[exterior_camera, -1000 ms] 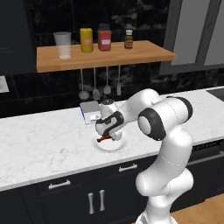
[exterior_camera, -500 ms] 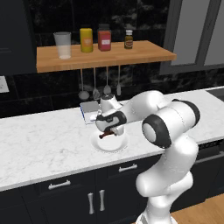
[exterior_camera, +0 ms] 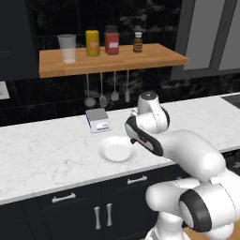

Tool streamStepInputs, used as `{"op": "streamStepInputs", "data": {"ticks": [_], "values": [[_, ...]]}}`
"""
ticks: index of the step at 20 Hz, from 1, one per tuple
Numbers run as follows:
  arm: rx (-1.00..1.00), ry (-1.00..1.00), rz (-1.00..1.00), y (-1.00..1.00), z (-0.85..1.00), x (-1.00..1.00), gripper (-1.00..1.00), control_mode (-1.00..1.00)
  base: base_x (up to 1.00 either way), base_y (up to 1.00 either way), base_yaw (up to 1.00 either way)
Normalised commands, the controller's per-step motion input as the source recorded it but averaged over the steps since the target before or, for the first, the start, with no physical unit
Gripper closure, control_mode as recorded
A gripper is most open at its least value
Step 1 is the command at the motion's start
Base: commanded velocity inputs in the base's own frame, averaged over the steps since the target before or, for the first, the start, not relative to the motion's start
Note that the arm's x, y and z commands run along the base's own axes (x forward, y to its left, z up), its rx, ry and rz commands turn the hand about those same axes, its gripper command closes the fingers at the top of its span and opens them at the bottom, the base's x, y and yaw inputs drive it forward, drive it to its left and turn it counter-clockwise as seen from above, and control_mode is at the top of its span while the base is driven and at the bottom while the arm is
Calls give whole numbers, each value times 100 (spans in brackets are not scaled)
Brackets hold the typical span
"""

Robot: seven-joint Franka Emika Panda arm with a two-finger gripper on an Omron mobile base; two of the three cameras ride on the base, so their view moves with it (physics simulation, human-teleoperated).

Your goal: Pick up the knife from the drawer and place it on the cutting board. Then place the meat from the plate to the cutting board.

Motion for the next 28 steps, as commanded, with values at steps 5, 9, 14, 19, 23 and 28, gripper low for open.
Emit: {"op": "streamStepInputs", "data": {"ticks": [5, 9, 14, 19, 23, 28], "values": [[1, -9, -3, -46, 79, -65, 100, -100, 0, 0, 0], [0, -28, 0, 0, 33, -72, 100, -100, 0, 0, 0], [0, -1, 0, 0, 0, -4, 100, -100, 0, 0, 0], [0, 0, 1, -7, -3, -32, 100, -100, 0, 0, 0], [0, 0, 0, -94, -11, -16, 100, -100, 0, 0, 0], [5, 0, -5, -100, 0, 0, 100, -100, 0, 0, 0]]}}
